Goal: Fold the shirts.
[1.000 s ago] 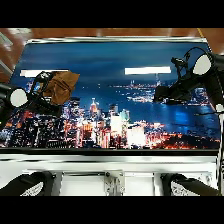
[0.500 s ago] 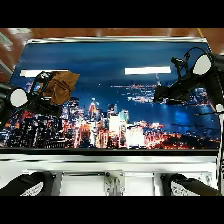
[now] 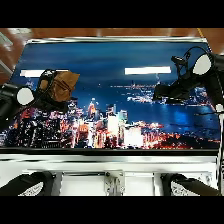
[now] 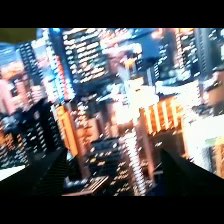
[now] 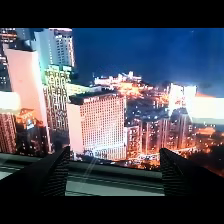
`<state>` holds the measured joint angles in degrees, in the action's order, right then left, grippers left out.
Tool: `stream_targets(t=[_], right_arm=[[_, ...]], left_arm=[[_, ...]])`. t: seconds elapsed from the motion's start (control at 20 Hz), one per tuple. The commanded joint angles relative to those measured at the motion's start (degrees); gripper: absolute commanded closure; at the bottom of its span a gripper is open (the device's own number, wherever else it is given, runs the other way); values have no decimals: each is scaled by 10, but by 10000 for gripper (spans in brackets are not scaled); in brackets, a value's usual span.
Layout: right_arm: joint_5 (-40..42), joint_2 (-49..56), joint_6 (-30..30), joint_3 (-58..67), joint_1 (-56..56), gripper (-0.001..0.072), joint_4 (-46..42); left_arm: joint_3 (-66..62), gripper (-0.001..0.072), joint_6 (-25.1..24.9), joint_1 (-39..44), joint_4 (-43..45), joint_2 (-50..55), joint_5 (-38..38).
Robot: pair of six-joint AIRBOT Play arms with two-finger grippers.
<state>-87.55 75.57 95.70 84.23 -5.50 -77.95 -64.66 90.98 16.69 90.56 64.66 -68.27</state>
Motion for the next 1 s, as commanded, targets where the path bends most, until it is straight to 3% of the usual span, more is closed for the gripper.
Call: stream_targets(t=[0.0,0.25,0.45,0.85,0.9,0.95], right_arm=[[14,0,-11,0,0,37,-1],[33,0,-11,0,0,38,-1],[33,0,-11,0,0,38,0],[40,0,-11,0,0,38,1],[40,0,-11,0,0,38,1],[40,0,-11,0,0,38,1]], left_arm=[[-18,-4,61,-16,13,45,82],[-233,-4,100,-139,43,258,90],[-400,-6,118,-206,-36,433,65],[-459,-3,118,-220,-82,566,66],[-459,47,118,-220,-82,568,67],[-460,440,118,-221,-82,566,63]])
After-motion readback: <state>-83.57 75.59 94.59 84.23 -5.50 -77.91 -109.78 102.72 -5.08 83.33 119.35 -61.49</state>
